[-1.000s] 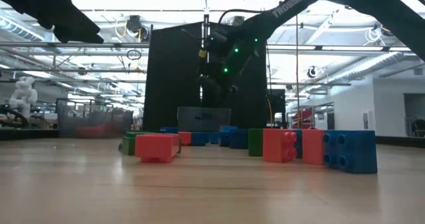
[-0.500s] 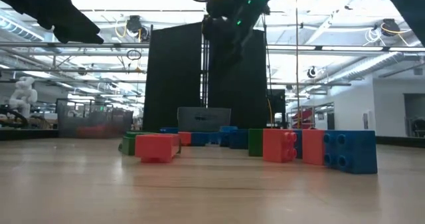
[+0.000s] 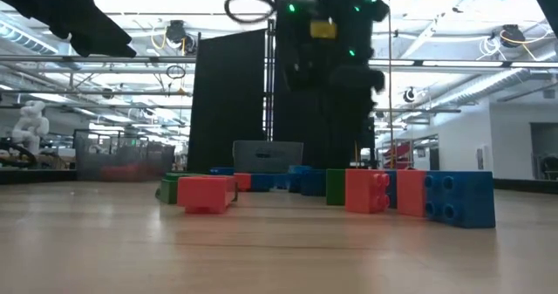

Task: Sort blocks
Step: Put the green game piece into the top right black transparent bin

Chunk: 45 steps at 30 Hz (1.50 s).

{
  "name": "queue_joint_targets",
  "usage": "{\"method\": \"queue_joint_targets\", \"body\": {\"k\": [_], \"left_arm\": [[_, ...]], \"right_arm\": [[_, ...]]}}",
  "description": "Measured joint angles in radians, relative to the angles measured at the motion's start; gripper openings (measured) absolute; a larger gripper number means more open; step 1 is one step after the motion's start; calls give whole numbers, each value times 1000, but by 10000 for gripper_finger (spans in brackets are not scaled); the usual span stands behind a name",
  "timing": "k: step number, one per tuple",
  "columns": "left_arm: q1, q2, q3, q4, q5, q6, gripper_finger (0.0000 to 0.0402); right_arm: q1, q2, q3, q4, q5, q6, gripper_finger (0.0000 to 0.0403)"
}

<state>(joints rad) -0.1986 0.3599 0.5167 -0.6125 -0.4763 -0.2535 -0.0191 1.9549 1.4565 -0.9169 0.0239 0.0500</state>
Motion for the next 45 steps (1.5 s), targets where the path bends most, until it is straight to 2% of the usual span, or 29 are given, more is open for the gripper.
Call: {"method": "queue_joint_targets", "body": {"k": [6,30,38,45], "left_arm": [[0,0,0,0,0,0,255],[0,0,0,0,0,-1,255],[0,0,0,0,0,-1,255],[0,2,0,0,0,-2,255]], "right_arm": [[1,-6,-90,110,-4,53,281],[61,-29,-96,178,12,64,281],[60,-2,-93,309,12,63,281],[60,19,-95,226,12,75,281]]}}
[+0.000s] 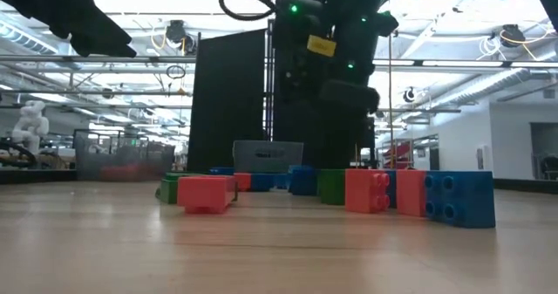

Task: Sort blocks
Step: Put the green game piece into the top right black transparent bin

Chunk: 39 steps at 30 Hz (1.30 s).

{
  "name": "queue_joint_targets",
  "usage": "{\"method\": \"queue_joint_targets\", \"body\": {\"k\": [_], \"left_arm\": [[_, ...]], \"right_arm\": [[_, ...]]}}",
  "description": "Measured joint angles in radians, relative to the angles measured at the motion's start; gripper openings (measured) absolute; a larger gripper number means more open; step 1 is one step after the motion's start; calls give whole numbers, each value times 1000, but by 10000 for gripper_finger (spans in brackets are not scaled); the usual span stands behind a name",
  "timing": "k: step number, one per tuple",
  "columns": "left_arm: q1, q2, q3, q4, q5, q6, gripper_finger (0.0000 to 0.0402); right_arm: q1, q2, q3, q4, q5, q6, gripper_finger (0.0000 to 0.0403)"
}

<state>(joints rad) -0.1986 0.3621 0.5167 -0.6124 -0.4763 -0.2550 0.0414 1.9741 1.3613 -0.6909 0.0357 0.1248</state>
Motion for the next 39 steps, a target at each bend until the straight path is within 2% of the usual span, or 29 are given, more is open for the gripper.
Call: {"method": "queue_joint_targets", "body": {"k": [6,10,14,21,22,28,33,36,39], "left_arm": [[0,3,0,0,0,0,255],[0,3,0,0,0,0,255],[0,4,0,0,0,0,255],[0,4,0,0,0,0,255],[0,4,0,0,0,0,255],[0,3,0,0,0,0,255],[0,3,0,0,0,0,255],[0,4,0,0,0,1,255],[0,4,0,0,0,1,255]], "right_arm": [[0,7,-1,-55,29,21,280],[0,7,0,-49,46,19,256],[0,7,0,-31,46,6,206],[0,6,0,-15,45,-32,69],[0,5,0,-16,45,-41,63],[-4,-23,1,-34,49,-76,63],[-29,-103,3,-29,136,-125,63],[-63,-154,4,70,224,-184,63],[-125,-180,6,252,274,-262,63]]}}
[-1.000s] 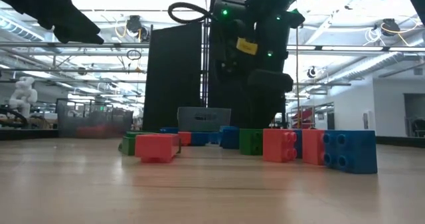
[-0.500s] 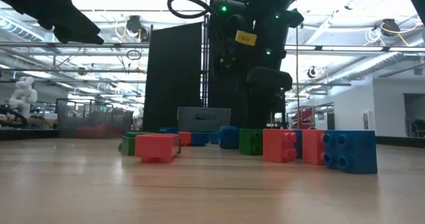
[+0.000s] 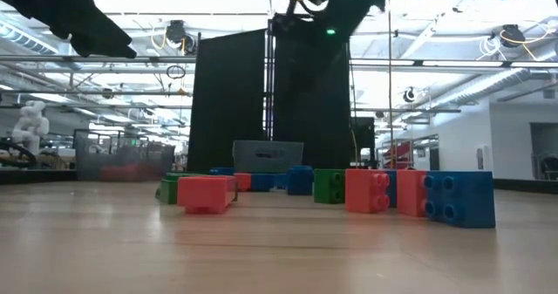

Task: Sort blocks
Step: Put the green game piece into the top right black transparent bin

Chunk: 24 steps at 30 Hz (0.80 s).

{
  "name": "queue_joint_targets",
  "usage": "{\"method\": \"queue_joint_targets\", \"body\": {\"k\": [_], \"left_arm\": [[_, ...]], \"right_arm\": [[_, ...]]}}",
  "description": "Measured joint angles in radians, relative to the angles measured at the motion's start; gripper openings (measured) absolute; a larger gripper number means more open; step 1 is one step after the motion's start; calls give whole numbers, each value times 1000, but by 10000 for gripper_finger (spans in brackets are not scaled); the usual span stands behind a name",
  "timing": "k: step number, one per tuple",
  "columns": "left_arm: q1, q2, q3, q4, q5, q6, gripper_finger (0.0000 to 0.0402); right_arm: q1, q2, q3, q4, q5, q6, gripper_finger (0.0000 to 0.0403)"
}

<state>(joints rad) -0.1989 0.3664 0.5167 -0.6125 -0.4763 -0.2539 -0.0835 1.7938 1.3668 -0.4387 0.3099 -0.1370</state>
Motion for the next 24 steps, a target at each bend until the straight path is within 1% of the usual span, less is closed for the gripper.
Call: {"method": "queue_joint_targets", "body": {"k": [3,5,9,13,16,18,22,24], "left_arm": [[0,0,0,0,0,0,255],[0,0,0,0,0,0,255],[0,0,0,0,0,0,255],[0,0,0,0,0,0,255],[0,0,0,0,0,0,255],[0,0,0,0,0,0,255],[0,0,0,0,0,0,255],[0,0,0,0,0,0,255]], "right_arm": [[-77,2,0,177,-2,-61,63],[-133,17,0,286,-22,-73,63],[-245,66,0,420,-106,-6,63],[-319,119,0,437,-176,105,63],[-344,141,-1,397,-254,135,66],[-350,142,-1,377,-286,136,91],[-349,142,-1,379,-289,137,161],[-349,142,-1,377,-289,136,186]]}}
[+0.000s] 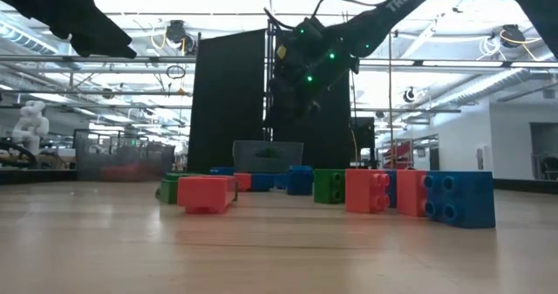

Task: Sort blocks
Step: Put the green game piece into the top right black transparent bin

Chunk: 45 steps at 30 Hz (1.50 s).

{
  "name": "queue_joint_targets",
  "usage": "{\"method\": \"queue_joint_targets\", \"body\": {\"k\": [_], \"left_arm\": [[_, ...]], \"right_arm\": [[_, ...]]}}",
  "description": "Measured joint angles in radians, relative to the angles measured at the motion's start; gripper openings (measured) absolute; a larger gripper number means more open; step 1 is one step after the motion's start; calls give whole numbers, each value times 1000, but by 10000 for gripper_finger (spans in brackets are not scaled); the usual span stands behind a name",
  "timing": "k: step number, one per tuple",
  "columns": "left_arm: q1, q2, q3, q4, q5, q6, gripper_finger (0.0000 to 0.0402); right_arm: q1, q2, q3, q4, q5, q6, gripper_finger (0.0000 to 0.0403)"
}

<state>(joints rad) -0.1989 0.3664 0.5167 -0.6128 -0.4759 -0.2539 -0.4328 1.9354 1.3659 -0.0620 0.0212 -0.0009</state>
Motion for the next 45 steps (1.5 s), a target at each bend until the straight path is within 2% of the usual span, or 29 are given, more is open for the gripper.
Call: {"method": "queue_joint_targets", "body": {"k": [5,9,12,15,20,28,33,45], "left_arm": [[0,0,0,0,0,0,255],[0,0,0,0,0,0,255],[0,0,0,0,0,0,255],[0,0,0,0,0,0,255],[0,0,0,0,0,0,255],[0,0,0,0,-3,0,255],[0,0,0,1,-4,-1,255],[0,0,0,0,-4,-1,255]], "right_arm": [[5,0,0,-3,-18,-2,216],[36,-44,0,-29,-230,-25,219],[94,-85,1,-62,-400,21,220],[188,-92,2,-183,-449,42,220],[364,-52,0,-397,-360,14,221],[550,22,0,-438,-203,-29,221],[583,56,0,-539,-100,-48,215],[567,94,1,-639,-50,-67,205]]}}
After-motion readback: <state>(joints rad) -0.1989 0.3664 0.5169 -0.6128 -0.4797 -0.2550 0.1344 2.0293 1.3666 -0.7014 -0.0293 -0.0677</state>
